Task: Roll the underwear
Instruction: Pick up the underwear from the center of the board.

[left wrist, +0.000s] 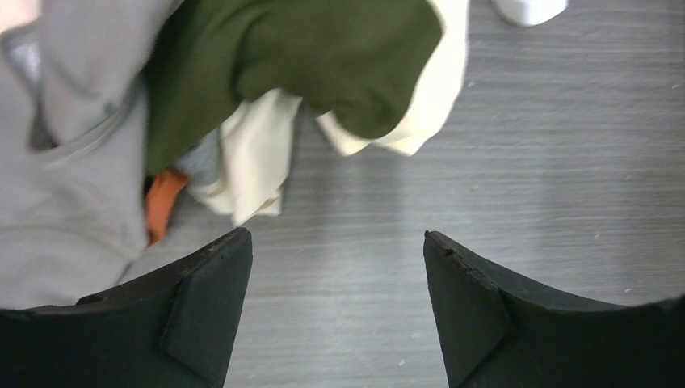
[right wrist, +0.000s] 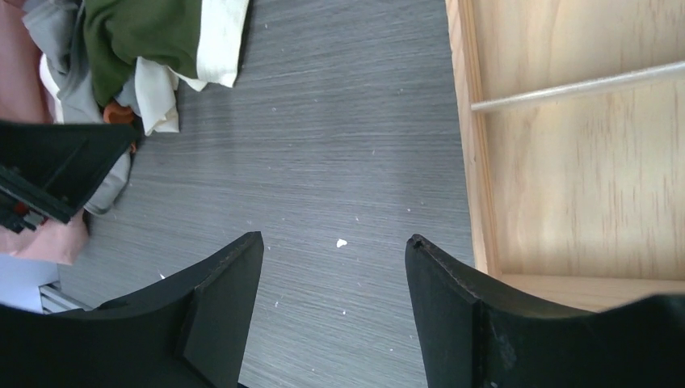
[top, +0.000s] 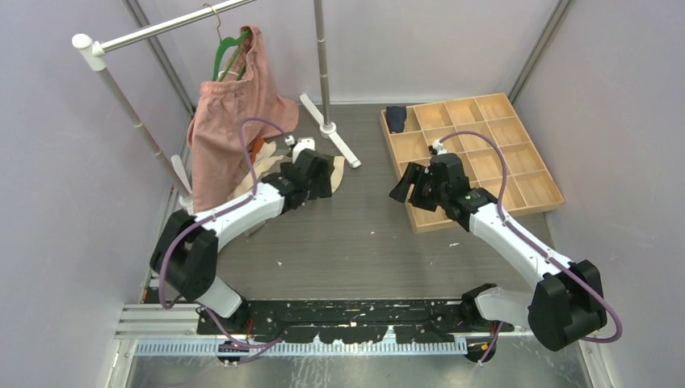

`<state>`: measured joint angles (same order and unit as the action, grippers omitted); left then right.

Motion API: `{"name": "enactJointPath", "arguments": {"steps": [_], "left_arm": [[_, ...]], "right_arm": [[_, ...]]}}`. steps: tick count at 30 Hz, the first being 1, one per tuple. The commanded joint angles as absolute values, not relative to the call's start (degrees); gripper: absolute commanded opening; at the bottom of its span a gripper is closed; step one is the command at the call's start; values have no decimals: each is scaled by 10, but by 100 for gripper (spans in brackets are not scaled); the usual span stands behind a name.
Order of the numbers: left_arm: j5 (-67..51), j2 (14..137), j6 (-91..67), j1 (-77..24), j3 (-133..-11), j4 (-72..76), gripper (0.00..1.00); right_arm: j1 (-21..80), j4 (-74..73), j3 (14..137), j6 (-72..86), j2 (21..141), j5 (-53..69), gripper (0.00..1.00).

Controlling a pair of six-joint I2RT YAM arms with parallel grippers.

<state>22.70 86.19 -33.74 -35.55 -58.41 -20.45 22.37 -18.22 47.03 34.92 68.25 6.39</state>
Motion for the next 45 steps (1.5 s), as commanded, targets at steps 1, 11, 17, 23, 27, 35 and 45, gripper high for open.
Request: {"name": "enactJointPath", "arguments": {"steps": [1, 11, 17, 23, 27, 35, 45], "left_arm": [[244, 916, -331, -364, -642, -170, 78], [260, 1020, -348, -361, -679, -115, 75], [269, 1060, -337, -357, -712, -95, 75], [291, 1084, -338, -348, -725, -96, 75], [292, 1096, -331, -339, -738, -100, 64], [296, 1089, -319, -335, -755, -115, 18], [266, 931, -315, -337, -700, -127, 1]], "right_arm": [[224, -157, 460, 348, 658, 76, 71], [223, -151, 437, 349, 648, 79, 71], [224, -135, 434, 352, 656, 85, 71], [223, -137, 438, 349, 664, 96, 71], [223, -140, 437, 344, 664, 91, 71], [223, -150, 442, 335, 664, 83, 71], [224, -153, 441, 334, 664, 77, 71]]}}
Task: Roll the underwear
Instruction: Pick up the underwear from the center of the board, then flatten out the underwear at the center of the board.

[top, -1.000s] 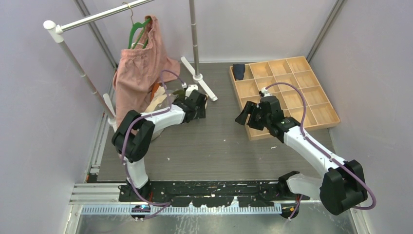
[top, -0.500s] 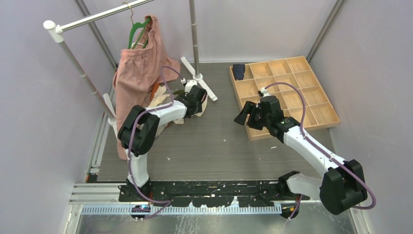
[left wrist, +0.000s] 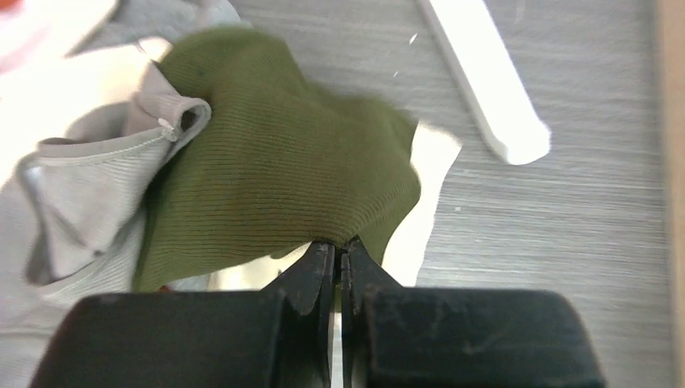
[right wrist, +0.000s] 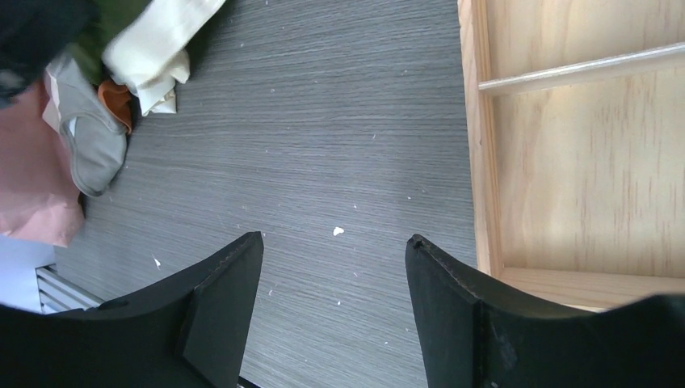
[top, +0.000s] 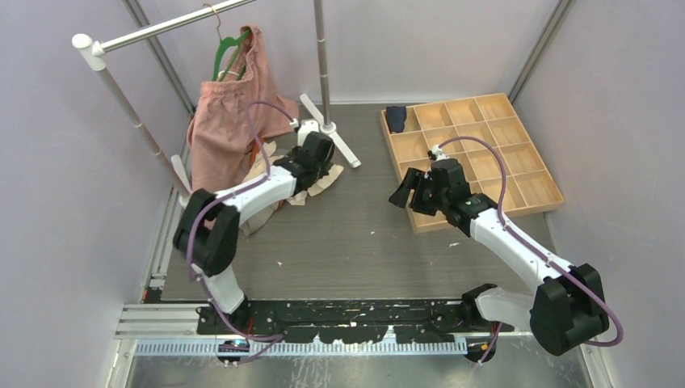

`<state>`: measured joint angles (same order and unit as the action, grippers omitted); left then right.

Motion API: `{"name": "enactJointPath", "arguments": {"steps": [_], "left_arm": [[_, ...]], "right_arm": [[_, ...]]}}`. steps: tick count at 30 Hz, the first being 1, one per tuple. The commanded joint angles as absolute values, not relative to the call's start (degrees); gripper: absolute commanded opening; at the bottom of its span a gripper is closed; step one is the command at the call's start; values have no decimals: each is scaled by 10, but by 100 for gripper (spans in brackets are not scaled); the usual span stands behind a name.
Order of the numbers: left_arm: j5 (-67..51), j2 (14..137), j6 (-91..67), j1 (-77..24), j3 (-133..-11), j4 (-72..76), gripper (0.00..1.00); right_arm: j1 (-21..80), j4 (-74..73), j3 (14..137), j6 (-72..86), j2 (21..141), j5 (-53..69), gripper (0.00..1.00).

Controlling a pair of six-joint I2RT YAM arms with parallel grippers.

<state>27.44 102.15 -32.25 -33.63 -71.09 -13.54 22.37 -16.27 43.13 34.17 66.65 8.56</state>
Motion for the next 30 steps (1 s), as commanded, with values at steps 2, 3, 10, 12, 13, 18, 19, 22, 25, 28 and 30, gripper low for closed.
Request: {"name": "enactJointPath", "arguments": {"steps": [2, 3, 10, 12, 13, 18, 19, 22, 25, 28, 30], "left_arm": [[248, 897, -314, -338, -692, -131, 1], [237, 881, -314, -339, -687, -135, 1], [190, 770, -334, -346, -650, -169, 1], [176, 734, -346, -348, -631, -175, 1], [167, 723, -352, -348, -625, -181, 1], [96, 666, -375, -348, -585, -211, 1], [80, 655, -376, -348, -577, -216, 1], [35, 621, -377, -349, -561, -247, 1], [-6, 579, -377, -350, -543, -275, 1], [-46, 538, -376, -351, -529, -306, 1], [-67, 516, -375, -351, -521, -328, 1]], "right_arm": [[224, -155, 441, 332, 663, 75, 71], [223, -156, 442, 331, 663, 74, 71], [223, -111, 425, 305, 626, 145, 73], [224, -66, 408, 308, 605, 185, 73], [226, -49, 404, 311, 596, 198, 73], [277, -50, 408, 278, 554, 159, 71], [293, -50, 406, 271, 543, 142, 71], [347, -42, 394, 244, 512, 80, 69], [404, -4, 362, 196, 472, 12, 67], [453, 81, 309, 120, 427, -22, 65], [488, 109, 293, 64, 410, -34, 65]]}}
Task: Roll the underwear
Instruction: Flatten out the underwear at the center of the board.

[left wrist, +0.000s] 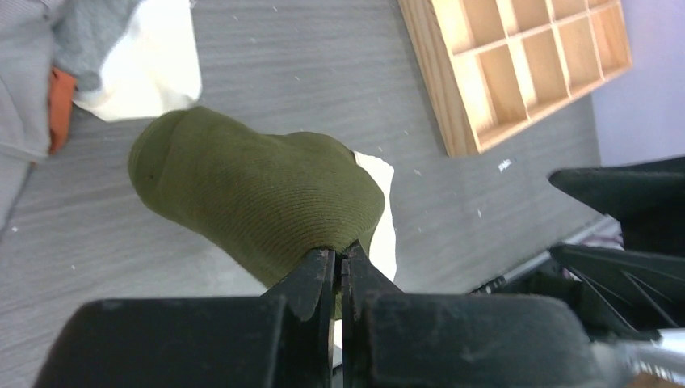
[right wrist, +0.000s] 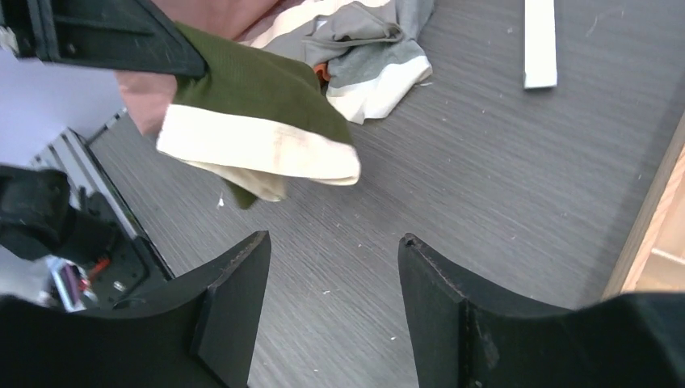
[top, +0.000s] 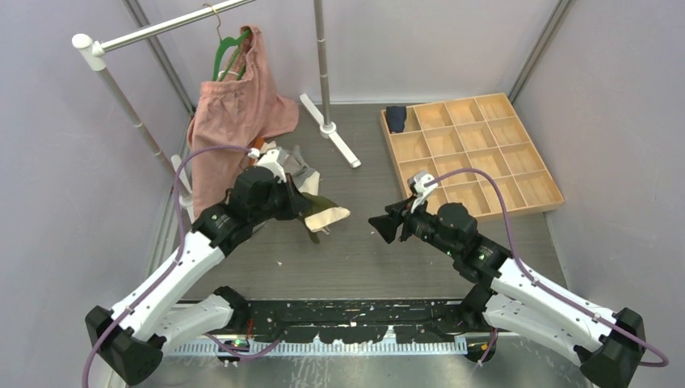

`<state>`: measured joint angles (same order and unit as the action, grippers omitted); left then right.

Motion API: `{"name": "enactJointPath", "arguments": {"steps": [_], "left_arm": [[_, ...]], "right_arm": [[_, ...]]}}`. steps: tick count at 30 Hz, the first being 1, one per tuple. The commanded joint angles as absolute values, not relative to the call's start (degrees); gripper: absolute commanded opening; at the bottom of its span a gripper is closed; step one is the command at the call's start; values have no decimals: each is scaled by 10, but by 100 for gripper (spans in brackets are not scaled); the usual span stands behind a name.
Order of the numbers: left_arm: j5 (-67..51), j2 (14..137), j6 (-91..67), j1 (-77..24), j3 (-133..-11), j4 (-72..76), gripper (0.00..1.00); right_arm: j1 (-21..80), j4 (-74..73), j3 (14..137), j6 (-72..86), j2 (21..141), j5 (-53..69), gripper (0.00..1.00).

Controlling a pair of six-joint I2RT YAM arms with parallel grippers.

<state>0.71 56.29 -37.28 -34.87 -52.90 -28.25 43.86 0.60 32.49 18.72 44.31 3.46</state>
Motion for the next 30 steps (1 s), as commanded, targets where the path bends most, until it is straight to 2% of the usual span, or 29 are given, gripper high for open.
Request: {"name": "enactJointPath", "arguments": {"steps": [1, 7, 11, 18, 30], "left_arm": [[-80, 503, -375, -351, -518, -338, 1], [-124, 452, -381, -351, -494, -370, 1], [-135, 435, -383, -351, -490, -380, 1], [-154, 434, -384, -351, -486, -377, 1], [-183, 443, -392, -351, -485, -355, 1]], "right_arm": [[508, 103, 293, 37, 407, -44, 65], [629, 49, 307, -160, 408, -113, 70], [667, 36, 312, -247, 414, -96, 70], [703, 71, 323, -284, 477, -63, 72], [733, 282, 302, -300, 659, -93, 73]]}}
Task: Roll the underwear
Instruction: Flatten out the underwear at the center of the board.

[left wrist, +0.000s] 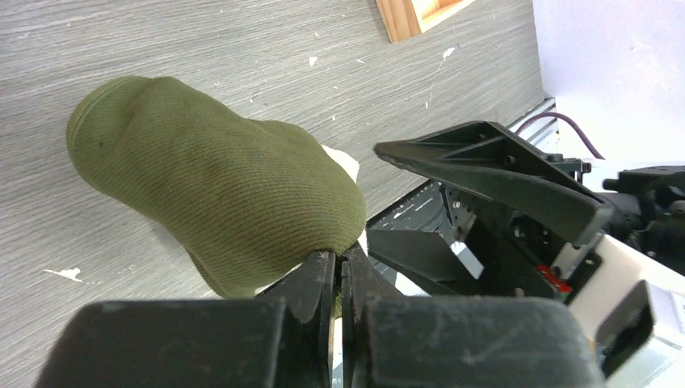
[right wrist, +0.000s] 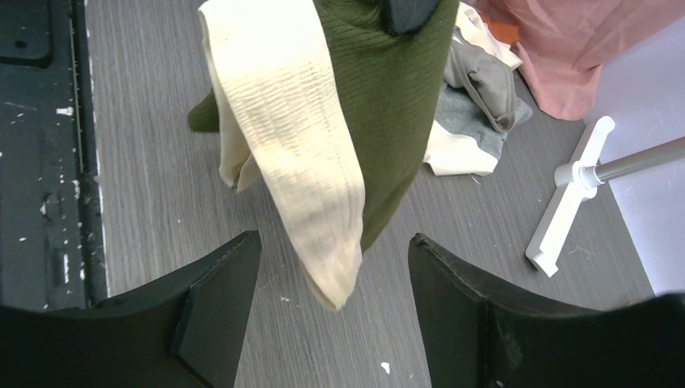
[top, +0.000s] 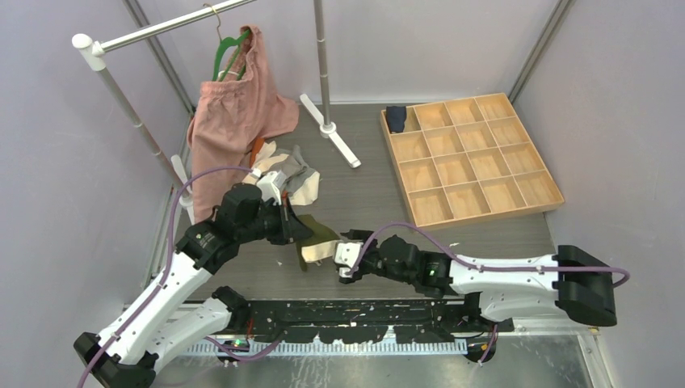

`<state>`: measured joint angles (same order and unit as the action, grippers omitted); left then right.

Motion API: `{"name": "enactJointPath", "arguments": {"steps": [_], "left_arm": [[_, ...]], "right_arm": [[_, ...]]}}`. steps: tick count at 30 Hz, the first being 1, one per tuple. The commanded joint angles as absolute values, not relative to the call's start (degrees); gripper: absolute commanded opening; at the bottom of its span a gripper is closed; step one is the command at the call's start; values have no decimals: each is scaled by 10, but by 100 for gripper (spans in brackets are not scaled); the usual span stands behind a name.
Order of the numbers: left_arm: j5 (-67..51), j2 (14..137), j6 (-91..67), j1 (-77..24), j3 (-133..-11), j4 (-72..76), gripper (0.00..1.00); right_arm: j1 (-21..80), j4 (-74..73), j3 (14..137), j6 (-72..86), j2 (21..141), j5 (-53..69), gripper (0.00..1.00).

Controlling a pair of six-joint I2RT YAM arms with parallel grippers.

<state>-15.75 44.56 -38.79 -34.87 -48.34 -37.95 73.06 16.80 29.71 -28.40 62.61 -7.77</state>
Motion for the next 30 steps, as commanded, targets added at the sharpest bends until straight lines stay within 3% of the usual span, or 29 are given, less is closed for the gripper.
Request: {"name": "enactJointPath", "arguments": {"steps": [1, 6, 9, 11, 19, 24, 30], "left_arm": [[-184, 442, -393, -351, -485, -354, 1], [-188, 438, -398, -351, -484, -351, 1], [-190, 432, -398, -351, -484, -353, 1], [-190, 427, -398, -351, -482, -353, 1], [-204, 423, -398, -351, -472, -344, 1], [-183, 419, -396, -351, -467, -359, 1], [-169, 447, -397, -351, -456, -342, 14]], "right_arm": [[733, 286, 306, -302, 669, -92, 73], [733, 312, 316, -315, 713, -123, 72], [733, 317, 319, -334, 729, -163, 66], [733, 316, 318, -340, 733, -175, 57], [732, 296, 311, -308, 707, -215, 4], [733, 95, 366, -176, 637, -270, 1], [732, -190, 484, 5, 610, -189, 1]]}}
